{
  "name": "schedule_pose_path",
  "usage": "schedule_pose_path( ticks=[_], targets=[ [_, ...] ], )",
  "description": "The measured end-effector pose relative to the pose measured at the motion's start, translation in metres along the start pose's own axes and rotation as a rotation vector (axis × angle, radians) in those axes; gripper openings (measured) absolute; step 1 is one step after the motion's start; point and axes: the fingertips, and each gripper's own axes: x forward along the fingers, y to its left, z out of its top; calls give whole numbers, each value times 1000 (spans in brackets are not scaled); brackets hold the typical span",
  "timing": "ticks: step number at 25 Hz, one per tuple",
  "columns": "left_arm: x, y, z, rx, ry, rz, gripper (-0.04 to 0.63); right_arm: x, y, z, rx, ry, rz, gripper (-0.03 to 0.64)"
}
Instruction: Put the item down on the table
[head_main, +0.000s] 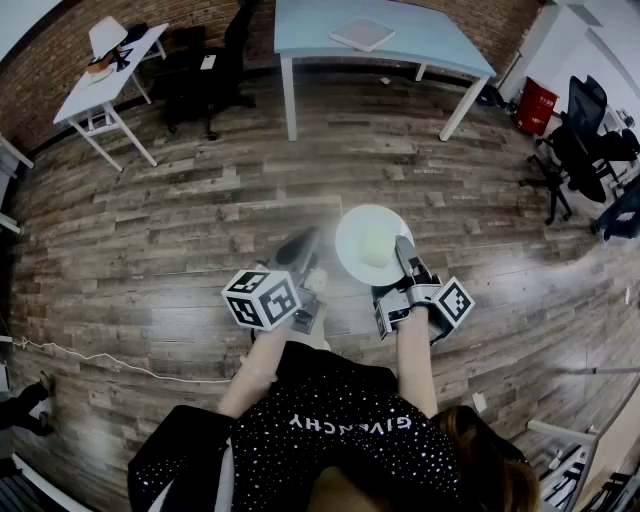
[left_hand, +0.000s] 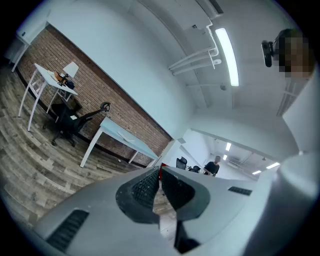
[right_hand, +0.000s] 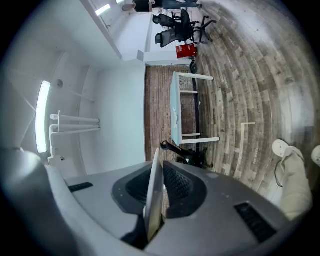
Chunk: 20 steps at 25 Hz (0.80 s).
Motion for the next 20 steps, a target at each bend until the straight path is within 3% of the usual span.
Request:
schedule_pose_path(
  ticks=[10, 20],
  targets=[
    [31, 26, 14, -3, -2, 37, 25, 39, -9, 27, 13, -6, -23, 38],
    [106, 67, 47, -8, 10, 30, 25, 120, -10, 64, 14, -24, -24, 37]
  ],
)
